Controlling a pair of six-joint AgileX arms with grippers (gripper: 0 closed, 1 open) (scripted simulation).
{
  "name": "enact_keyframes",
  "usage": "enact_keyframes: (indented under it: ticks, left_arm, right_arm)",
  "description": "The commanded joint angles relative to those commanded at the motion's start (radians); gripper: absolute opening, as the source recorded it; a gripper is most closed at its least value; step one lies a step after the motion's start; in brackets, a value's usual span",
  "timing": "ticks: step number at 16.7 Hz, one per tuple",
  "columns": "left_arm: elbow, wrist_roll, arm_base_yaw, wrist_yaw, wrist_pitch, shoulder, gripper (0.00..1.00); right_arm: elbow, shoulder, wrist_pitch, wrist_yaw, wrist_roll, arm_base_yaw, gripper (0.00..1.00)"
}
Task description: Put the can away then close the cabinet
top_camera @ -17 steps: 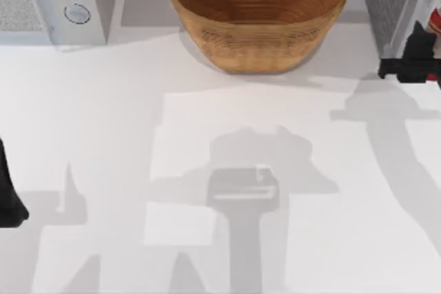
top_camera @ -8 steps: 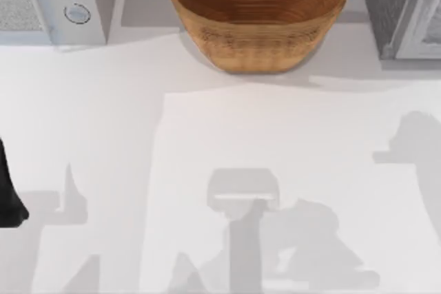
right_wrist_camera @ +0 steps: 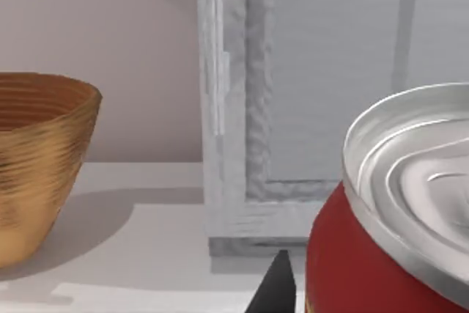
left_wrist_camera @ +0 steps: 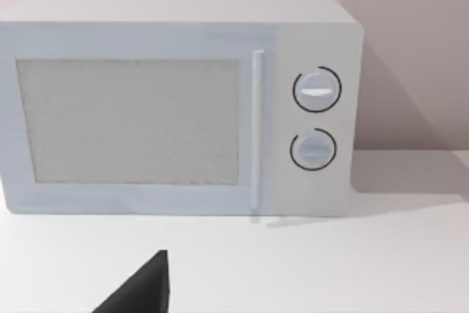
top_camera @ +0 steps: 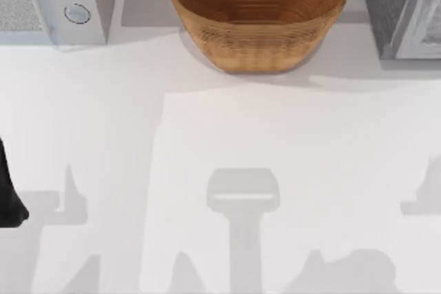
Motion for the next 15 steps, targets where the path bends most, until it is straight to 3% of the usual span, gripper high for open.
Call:
enact_keyframes:
  ticks: [4,10,15]
  left_arm:
    - [0.0,0.0,0.0,0.0,0.0,0.0,1.0]
    - [0.0,0.0,0.0,0.0,0.0,0.0,1.0]
    - [0.0,0.0,0.0,0.0,0.0,0.0,1.0]
  right_arm:
    - [-0.06,-0.138,-0.071,-0.031,-0.008,-0.032,0.0]
    - [-0.061,-0.142,-0.074,-0.032,-0.006,-0.031,0.0]
    - [0.097,-0.006,-0.117,-0.012,-0.005,-0.012,0.0]
